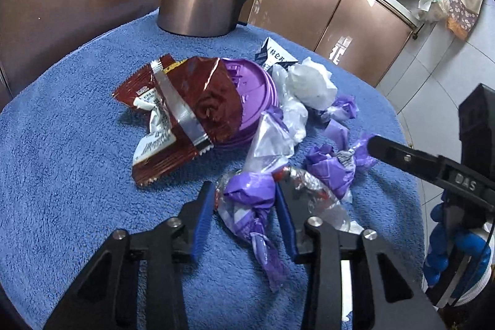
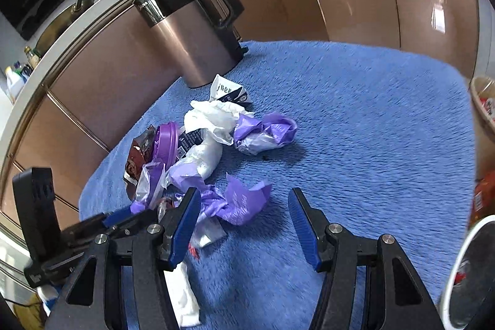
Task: Collect trash
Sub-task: 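Grasp a purple candy wrapper with the left tool while the right tool grasps another purple wrapper, then carry the purple wrappers to the white bin and open both tools over it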
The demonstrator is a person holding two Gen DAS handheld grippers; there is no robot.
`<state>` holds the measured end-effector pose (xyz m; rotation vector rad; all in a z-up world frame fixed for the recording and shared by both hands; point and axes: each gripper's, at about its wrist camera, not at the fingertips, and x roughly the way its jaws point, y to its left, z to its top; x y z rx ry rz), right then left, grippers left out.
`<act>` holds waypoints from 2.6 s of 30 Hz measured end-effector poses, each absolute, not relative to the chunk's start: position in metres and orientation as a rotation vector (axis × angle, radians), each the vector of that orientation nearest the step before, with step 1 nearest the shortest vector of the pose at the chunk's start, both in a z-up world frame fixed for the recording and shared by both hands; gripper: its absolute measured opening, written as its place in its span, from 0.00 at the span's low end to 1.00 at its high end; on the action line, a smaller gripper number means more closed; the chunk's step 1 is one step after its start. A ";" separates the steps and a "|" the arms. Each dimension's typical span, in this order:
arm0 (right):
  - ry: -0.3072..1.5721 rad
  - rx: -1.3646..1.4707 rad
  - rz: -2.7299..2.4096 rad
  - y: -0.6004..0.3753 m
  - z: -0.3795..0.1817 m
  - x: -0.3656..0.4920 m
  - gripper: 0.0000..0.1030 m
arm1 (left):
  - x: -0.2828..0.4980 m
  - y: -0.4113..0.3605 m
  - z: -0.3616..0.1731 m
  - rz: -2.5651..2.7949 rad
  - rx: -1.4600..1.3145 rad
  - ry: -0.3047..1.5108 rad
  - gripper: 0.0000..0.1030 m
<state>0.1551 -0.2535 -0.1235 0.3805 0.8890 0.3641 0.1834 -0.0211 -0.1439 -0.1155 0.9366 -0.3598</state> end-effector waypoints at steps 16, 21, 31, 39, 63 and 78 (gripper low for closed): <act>0.801 0.361 0.392 -0.244 -0.096 0.124 0.10 | 0.148 -0.009 -0.115 -0.353 -0.121 0.859 0.30; 0.756 0.345 0.389 -0.242 -0.076 0.103 0.09 | 0.132 -0.004 -0.098 -0.353 -0.125 0.824 0.30; 0.669 0.337 0.362 -0.256 -0.043 0.057 0.09 | 0.105 0.007 -0.066 -0.369 -0.170 0.770 0.30; 0.628 0.354 0.330 -0.274 -0.031 0.024 0.09 | 0.094 0.009 -0.072 -0.450 -0.277 0.846 0.30; 0.564 0.399 0.267 -0.314 -0.028 -0.018 0.10 | 0.068 -0.004 -0.046 -0.601 -0.339 0.843 0.31; 0.576 0.350 -0.260 -0.452 -0.055 -0.082 0.10 | 0.084 -0.242 -0.050 -0.880 -0.055 0.972 0.31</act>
